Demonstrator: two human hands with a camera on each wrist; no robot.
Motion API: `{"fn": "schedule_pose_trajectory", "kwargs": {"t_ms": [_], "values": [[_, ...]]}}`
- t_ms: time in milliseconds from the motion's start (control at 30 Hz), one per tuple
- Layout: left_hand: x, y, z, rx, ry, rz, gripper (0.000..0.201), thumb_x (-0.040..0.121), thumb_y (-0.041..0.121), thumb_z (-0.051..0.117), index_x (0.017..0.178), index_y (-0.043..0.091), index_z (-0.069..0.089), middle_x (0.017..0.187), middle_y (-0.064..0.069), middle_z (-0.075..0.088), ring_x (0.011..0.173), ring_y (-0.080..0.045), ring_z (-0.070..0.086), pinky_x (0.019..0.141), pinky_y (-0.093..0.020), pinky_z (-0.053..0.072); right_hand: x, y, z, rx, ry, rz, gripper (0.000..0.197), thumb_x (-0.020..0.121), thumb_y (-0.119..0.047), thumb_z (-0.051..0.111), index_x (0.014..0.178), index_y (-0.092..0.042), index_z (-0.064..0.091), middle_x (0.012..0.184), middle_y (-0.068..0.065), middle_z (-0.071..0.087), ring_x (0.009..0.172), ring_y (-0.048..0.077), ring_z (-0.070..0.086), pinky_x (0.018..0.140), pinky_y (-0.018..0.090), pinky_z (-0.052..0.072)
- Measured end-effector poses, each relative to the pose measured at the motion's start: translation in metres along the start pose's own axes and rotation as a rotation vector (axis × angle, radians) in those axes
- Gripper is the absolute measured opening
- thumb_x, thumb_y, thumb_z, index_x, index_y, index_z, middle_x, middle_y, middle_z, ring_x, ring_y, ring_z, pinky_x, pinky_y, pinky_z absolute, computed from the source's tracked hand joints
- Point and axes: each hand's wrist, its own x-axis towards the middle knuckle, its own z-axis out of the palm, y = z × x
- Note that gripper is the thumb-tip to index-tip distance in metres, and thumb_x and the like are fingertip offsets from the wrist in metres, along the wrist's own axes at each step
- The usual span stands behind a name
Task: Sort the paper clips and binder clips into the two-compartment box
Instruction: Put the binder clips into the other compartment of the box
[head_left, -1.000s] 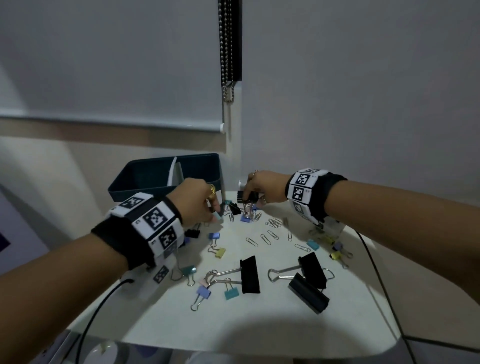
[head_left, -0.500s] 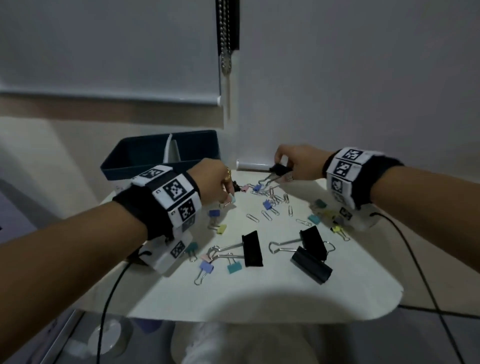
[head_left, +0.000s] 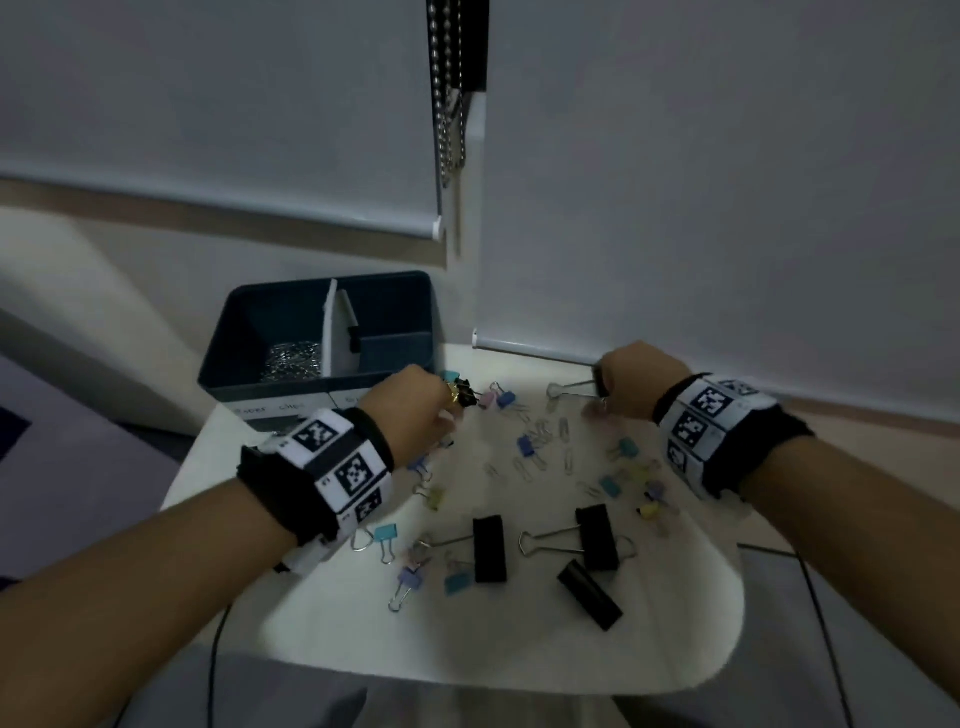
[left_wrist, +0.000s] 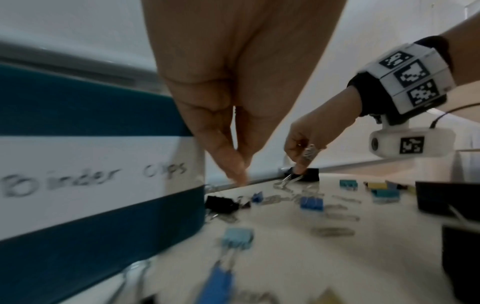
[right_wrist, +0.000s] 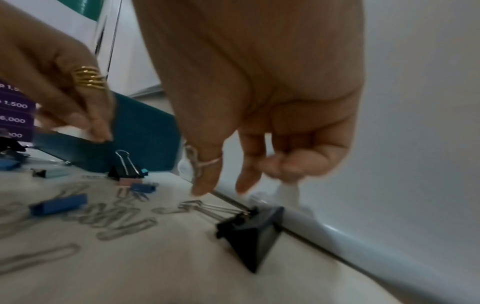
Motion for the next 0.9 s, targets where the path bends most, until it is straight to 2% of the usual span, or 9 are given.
{"fn": "schedule_pose_trajectory", "kwargs": {"t_ms": [67, 133, 233, 333, 467, 567, 700, 800, 900], "values": [[0.006, 0.014, 0.000, 0.049, -0.052, -0.001, 0.030, 0.097, 0.007, 0.036, 0.115, 0.007, 0.060, 0.104, -0.006, 0.059, 0.101, -0.022, 0.058, 0.071, -0.025, 0.042, -0.006, -0.005, -0.005, 0.052, 0.079, 0.023, 0.037, 0.084, -0.047, 0.060, 0.085, -0.010, 0.059, 0.086, 0.011, 0.058, 0.081, 0.027, 0.057, 0.066, 0.029, 0.044], [0.017, 0.026, 0.006, 0.097, -0.081, 0.039, 0.033, 0.096, 0.002, 0.031, 0.122, 0.006, 0.052, 0.128, -0.009, 0.048, 0.122, -0.023, 0.048, 0.095, -0.028, 0.042, -0.005, -0.019, -0.009, 0.184, 0.184, -0.045, 0.031, 0.089, -0.034, 0.057, 0.103, -0.007, 0.062, 0.108, 0.014, 0.058, 0.102, 0.030, 0.058, 0.081, 0.033, 0.047], [0.024, 0.040, 0.016, 0.156, -0.152, 0.017, 0.044, 0.093, 0.000, 0.034, 0.137, 0.001, 0.035, 0.148, -0.016, 0.028, 0.140, -0.027, 0.026, 0.116, -0.033, 0.024, 0.002, -0.049, -0.003, 0.262, 0.105, -0.281, 0.039, 0.089, -0.018, 0.055, 0.127, -0.014, 0.056, 0.132, 0.013, 0.046, 0.121, 0.030, 0.048, 0.099, 0.035, 0.043], [0.026, 0.052, 0.022, 0.215, -0.173, -0.089, 0.047, 0.097, 0.012, 0.032, 0.143, -0.002, 0.028, 0.152, -0.020, 0.022, 0.144, -0.031, 0.014, 0.120, -0.037, 0.010, 0.012, -0.074, 0.003, 0.130, 0.113, -0.355, 0.043, 0.083, -0.021, 0.061, 0.126, -0.022, 0.057, 0.132, 0.009, 0.050, 0.119, 0.029, 0.048, 0.099, 0.036, 0.043], [0.031, 0.059, 0.022, 0.163, -0.150, -0.158, 0.034, 0.093, 0.010, 0.038, 0.124, 0.007, 0.051, 0.130, -0.013, 0.053, 0.124, -0.029, 0.042, 0.110, -0.036, 0.026, 0.018, -0.091, 0.006, 0.133, 0.123, -0.257, 0.028, 0.090, -0.011, 0.045, 0.109, -0.004, 0.064, 0.119, 0.016, 0.058, 0.113, 0.031, 0.053, 0.091, 0.036, 0.044], [0.031, 0.059, 0.018, 0.098, -0.153, -0.197, 0.034, 0.091, 0.004, 0.039, 0.124, 0.004, 0.051, 0.129, -0.014, 0.051, 0.123, -0.030, 0.042, 0.106, -0.033, 0.032, 0.023, -0.091, 0.008, 0.229, 0.101, -0.227, 0.027, 0.090, -0.002, 0.043, 0.108, 0.001, 0.063, 0.120, 0.021, 0.056, 0.112, 0.031, 0.055, 0.090, 0.034, 0.046], [0.029, 0.059, 0.011, 0.020, -0.107, -0.250, 0.038, 0.089, -0.004, 0.040, 0.126, 0.001, 0.046, 0.131, -0.015, 0.049, 0.124, -0.031, 0.043, 0.101, -0.033, 0.037, 0.028, -0.084, 0.003, 0.341, 0.184, -0.201, 0.026, 0.069, -0.005, 0.073, 0.093, 0.004, 0.067, 0.096, 0.023, 0.067, 0.090, 0.024, 0.067, 0.075, 0.023, 0.050], [0.017, 0.059, 0.006, -0.119, 0.007, -0.253, 0.034, 0.087, -0.007, 0.045, 0.120, 0.001, 0.052, 0.122, -0.015, 0.057, 0.114, -0.031, 0.054, 0.093, -0.034, 0.046, 0.019, -0.076, 0.004, 0.519, -0.007, -0.172, 0.044, 0.080, 0.004, 0.060, 0.123, -0.001, 0.049, 0.116, 0.023, 0.059, 0.104, 0.029, 0.059, 0.080, 0.031, 0.048], [-0.002, 0.052, 0.006, -0.277, 0.235, -0.203, 0.027, 0.087, -0.005, 0.051, 0.109, 0.005, 0.063, 0.106, -0.012, 0.068, 0.098, -0.029, 0.066, 0.082, -0.029, 0.051, 0.015, -0.067, 0.009, 0.594, -0.022, -0.140, 0.040, 0.085, 0.007, 0.050, 0.123, -0.004, 0.049, 0.119, 0.019, 0.056, 0.101, 0.026, 0.057, 0.064, 0.027, 0.047]]}}
